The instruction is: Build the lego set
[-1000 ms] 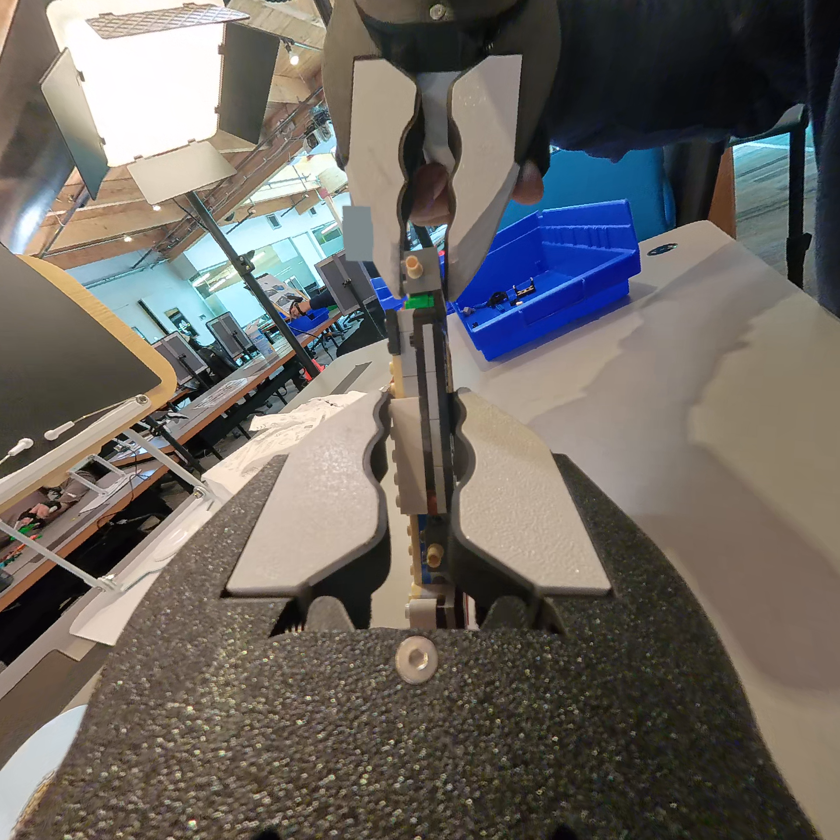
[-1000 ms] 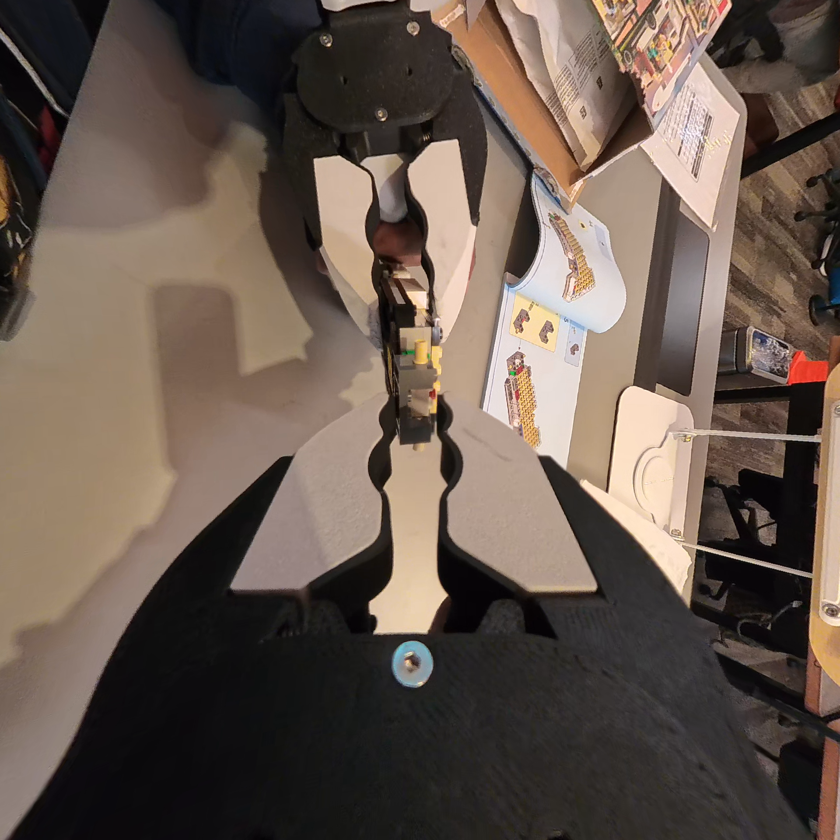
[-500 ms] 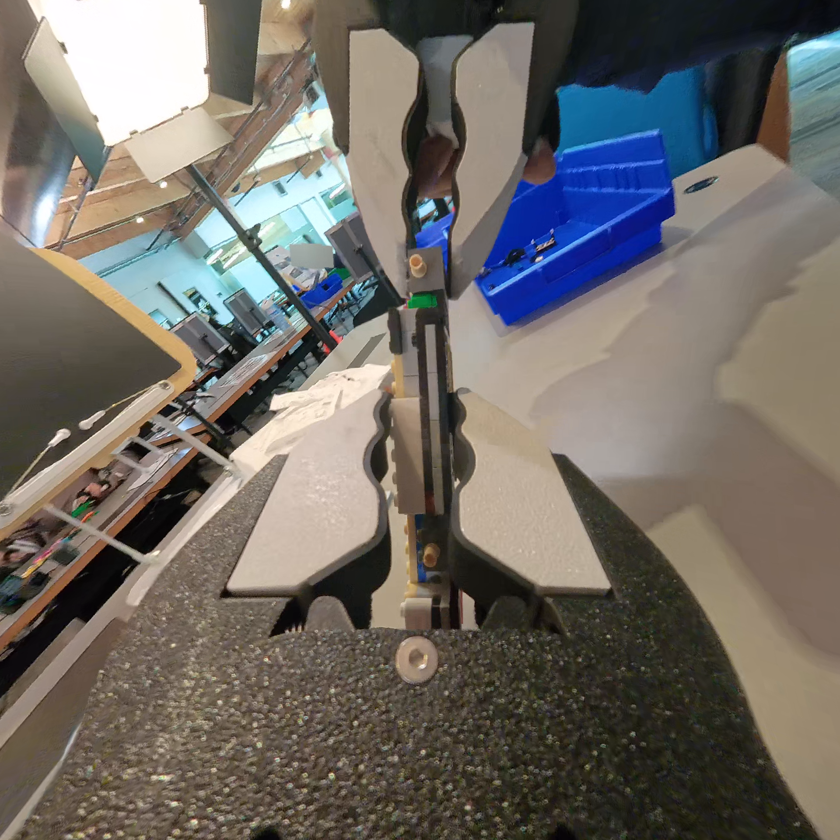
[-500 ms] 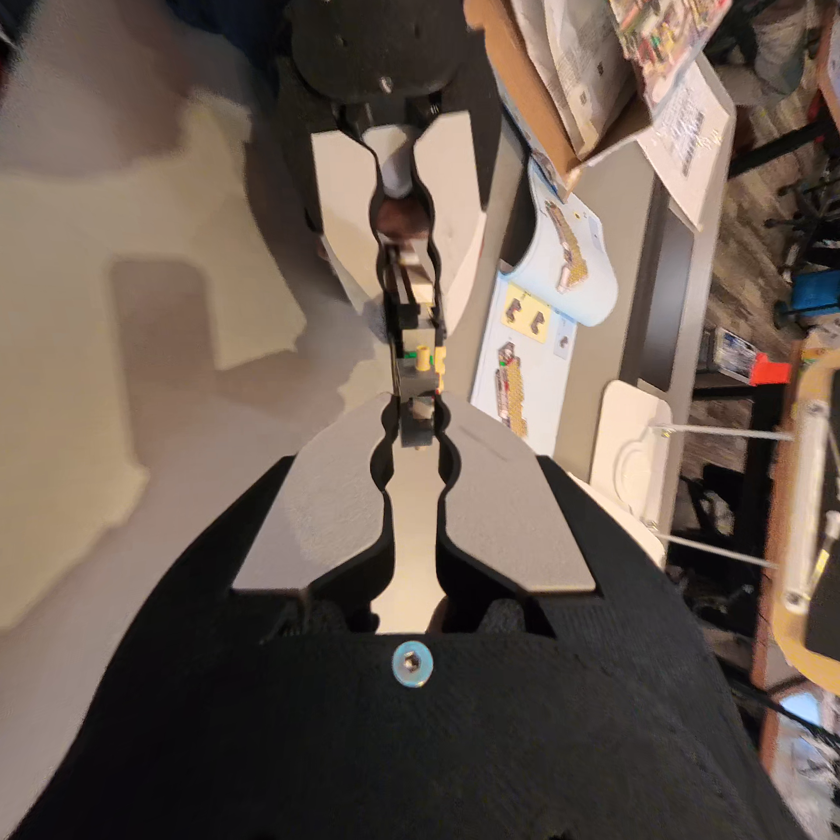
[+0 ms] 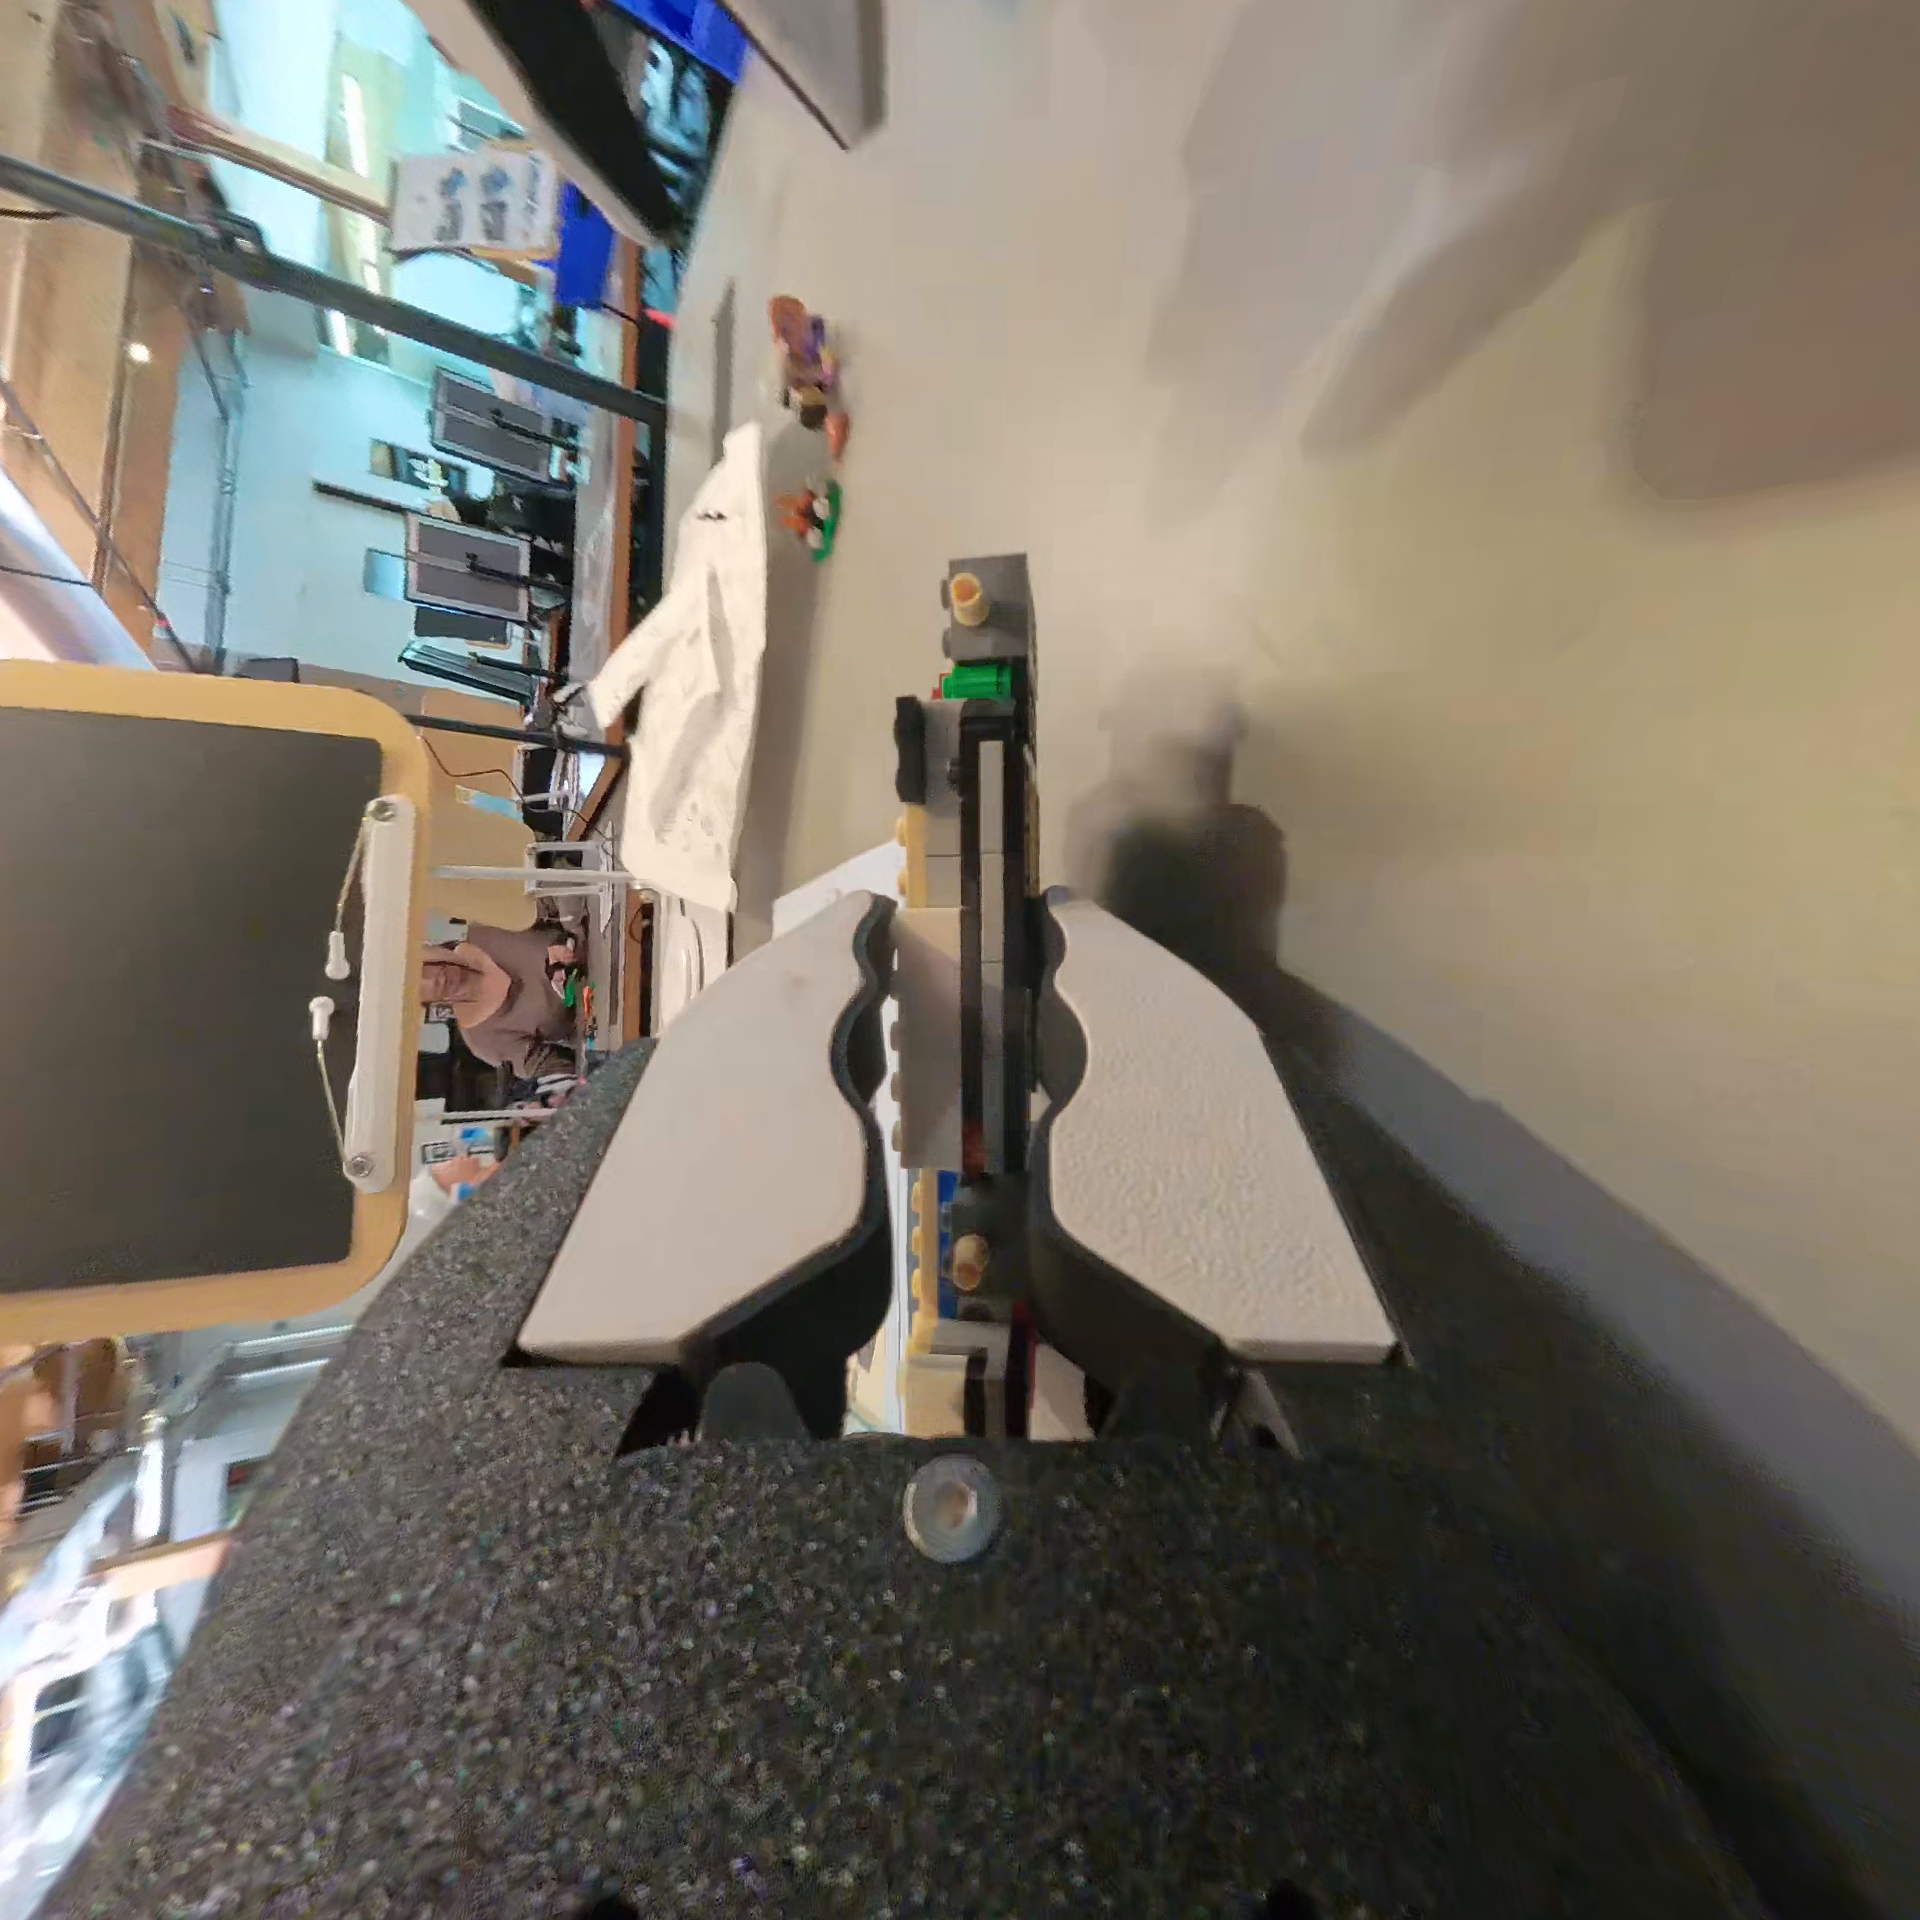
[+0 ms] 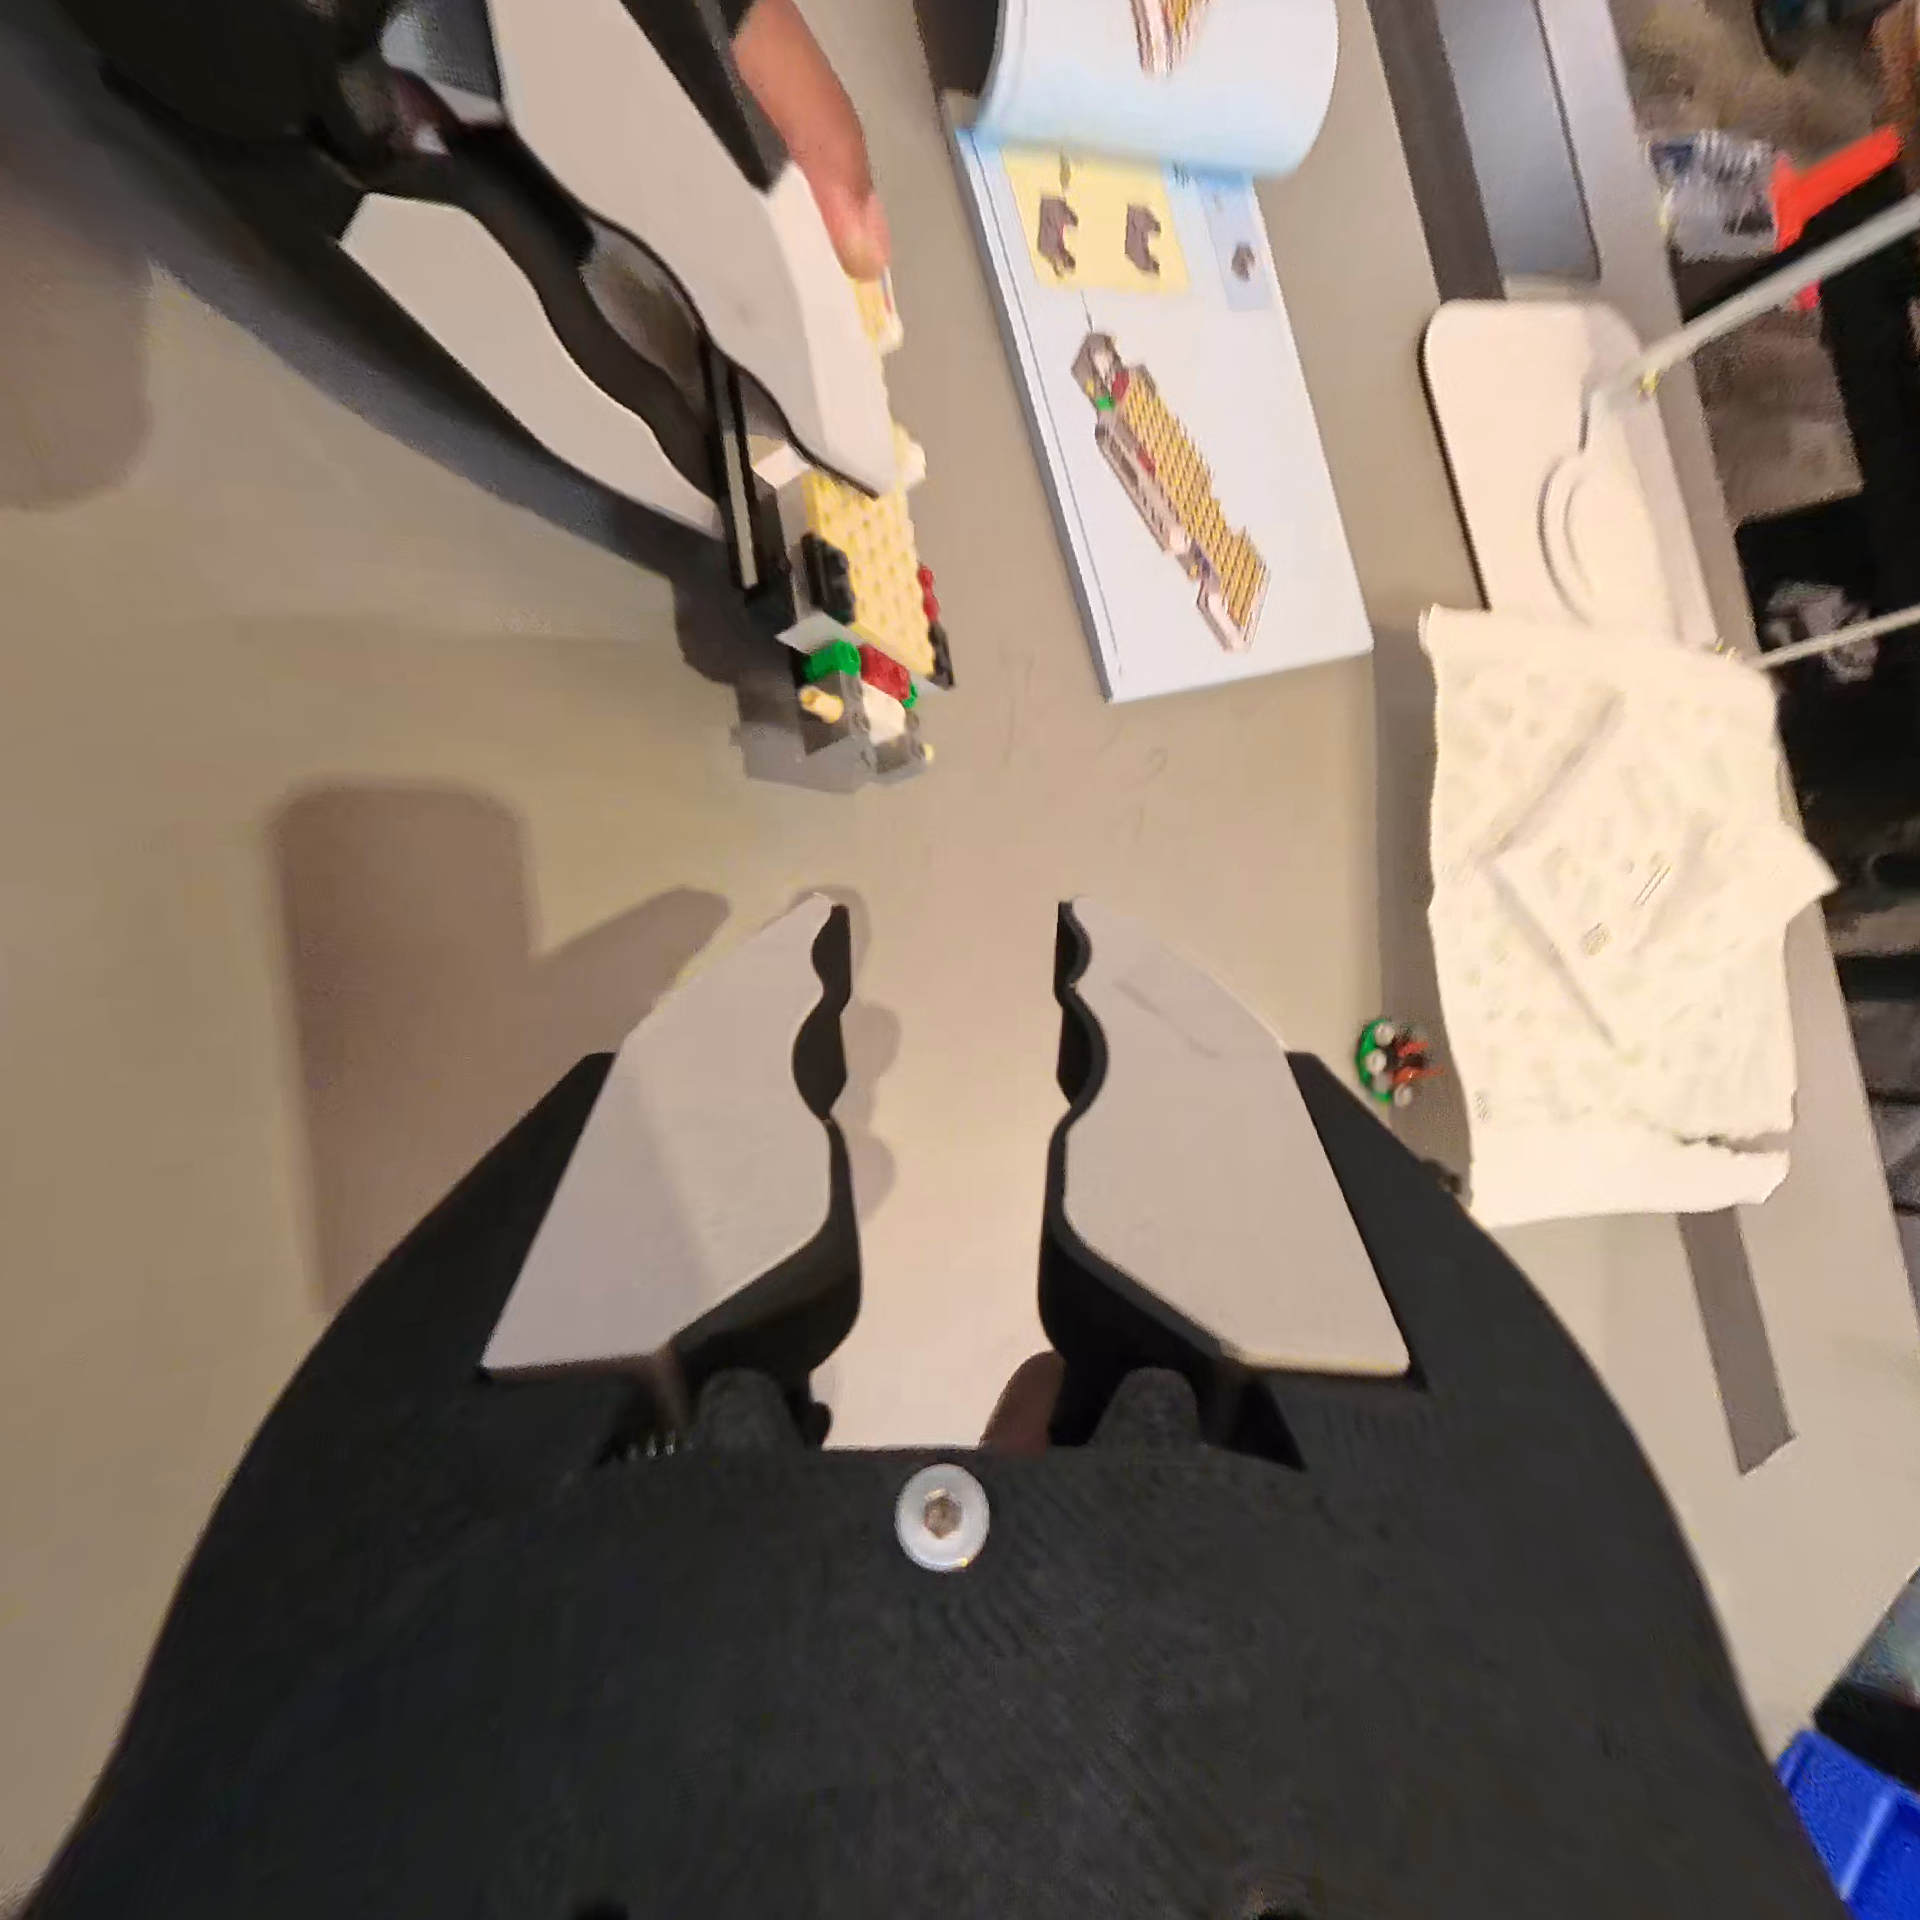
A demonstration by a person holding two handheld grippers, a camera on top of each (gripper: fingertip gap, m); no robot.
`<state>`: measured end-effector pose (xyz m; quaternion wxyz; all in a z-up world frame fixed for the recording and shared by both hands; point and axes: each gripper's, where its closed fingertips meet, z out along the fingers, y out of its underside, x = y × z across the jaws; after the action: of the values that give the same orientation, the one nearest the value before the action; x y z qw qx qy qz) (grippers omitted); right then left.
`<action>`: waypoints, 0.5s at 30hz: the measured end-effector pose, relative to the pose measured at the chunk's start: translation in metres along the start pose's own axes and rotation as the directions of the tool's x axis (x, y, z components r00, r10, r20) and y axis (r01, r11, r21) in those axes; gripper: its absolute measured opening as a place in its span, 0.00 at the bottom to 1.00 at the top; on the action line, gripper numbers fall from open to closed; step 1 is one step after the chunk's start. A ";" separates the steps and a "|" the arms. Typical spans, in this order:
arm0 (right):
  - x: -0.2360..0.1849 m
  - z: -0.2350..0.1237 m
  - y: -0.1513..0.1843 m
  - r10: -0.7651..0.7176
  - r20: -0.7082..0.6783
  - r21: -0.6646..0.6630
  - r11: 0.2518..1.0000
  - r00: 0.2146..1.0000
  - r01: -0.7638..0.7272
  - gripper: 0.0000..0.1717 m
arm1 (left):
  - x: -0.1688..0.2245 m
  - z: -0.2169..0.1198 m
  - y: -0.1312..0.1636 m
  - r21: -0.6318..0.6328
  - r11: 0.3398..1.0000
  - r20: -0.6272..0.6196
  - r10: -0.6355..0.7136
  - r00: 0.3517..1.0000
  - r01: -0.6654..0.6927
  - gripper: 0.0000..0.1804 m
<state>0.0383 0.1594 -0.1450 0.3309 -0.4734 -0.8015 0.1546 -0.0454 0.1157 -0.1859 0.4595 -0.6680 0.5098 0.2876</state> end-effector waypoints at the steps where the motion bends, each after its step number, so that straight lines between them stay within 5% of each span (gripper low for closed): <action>1: 0.000 0.003 0.005 0.018 -0.006 -0.014 1.000 1.000 -0.018 0.22 | 0.006 0.003 0.003 -0.028 0.999 -0.021 0.022 1.000 -0.023 0.14; 6: -0.001 0.017 0.016 0.117 0.013 -0.029 0.993 0.993 -0.116 0.22 | 0.025 0.007 0.008 -0.084 0.994 -0.111 -0.079 0.991 0.070 0.19; 9: -0.002 0.025 0.021 0.179 0.045 -0.033 0.984 0.983 -0.178 0.22 | 0.026 0.003 0.006 -0.116 0.938 -0.183 -0.343 0.921 0.326 0.27; 12: -0.002 0.031 0.023 0.246 0.075 -0.026 0.969 0.966 -0.245 0.22 | 0.021 -0.007 -0.001 -0.174 0.714 -0.289 -0.695 0.658 0.678 0.30; 15: -0.001 0.035 0.022 0.290 0.098 -0.002 0.957 0.952 -0.291 0.22 | -0.032 -0.034 -0.029 -0.037 0.249 -0.414 -0.885 0.212 0.968 0.29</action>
<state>0.0296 0.1719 -0.1833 0.2678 -0.5758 -0.7376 0.2294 -0.0310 0.0996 -0.1352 0.5129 -0.8193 0.1058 -0.2333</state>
